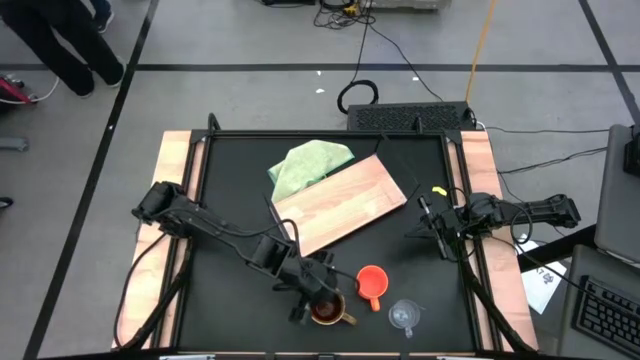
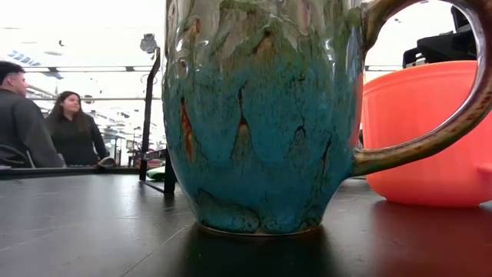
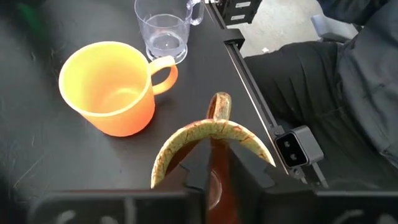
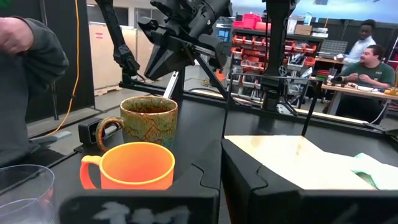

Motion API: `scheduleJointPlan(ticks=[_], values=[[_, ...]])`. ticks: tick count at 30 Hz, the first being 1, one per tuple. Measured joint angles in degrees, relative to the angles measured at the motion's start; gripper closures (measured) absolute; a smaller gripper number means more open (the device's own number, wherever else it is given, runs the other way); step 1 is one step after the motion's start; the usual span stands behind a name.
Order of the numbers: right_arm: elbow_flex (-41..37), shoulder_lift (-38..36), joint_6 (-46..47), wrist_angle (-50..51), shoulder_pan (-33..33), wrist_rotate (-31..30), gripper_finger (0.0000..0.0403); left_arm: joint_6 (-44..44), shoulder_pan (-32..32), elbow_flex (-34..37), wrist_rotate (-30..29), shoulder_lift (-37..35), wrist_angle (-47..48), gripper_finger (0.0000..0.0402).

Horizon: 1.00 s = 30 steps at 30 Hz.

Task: Stack small to large cups/mugs on shelf
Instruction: Put the green mug on the shelf

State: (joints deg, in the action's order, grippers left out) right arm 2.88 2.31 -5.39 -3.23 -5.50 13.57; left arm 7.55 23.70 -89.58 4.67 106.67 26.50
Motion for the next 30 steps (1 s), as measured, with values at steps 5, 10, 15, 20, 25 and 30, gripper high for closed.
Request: scheduleJointPlan(ticks=[5,10,15,20,25,30], values=[[0.01,0.01,0.02,0.01,0.00,0.01,0.0403,-1.91,-0.45,0.00,-0.03,0.00,0.09,0.0267],[0.01,-0.01,0.00,0.01,0.01,0.01,0.0403,-1.90,-1.99,0.00,-0.85,0.00,0.42,0.0203],[0.00,-0.01,0.01,0.01,0.01,-0.01,0.0403,-1.92,-3.34,0.00,-0.84,1.86,0.78,0.0174],[0.01,0.01,0.00,0.01,0.01,-0.01,0.0403,-2.13,-3.87,0.02,-0.20,3.78,1.74,0.0172],[0.01,-0.01,0.02,0.01,0.01,-0.01,0.0403,-2.04,-3.85,0.04,1.49,3.96,3.80,0.0172],[-0.01,-0.01,0.01,0.03,-0.01,-0.01,0.0403,-0.38,-3.80,0.04,1.80,3.96,7.49,0.0172]])
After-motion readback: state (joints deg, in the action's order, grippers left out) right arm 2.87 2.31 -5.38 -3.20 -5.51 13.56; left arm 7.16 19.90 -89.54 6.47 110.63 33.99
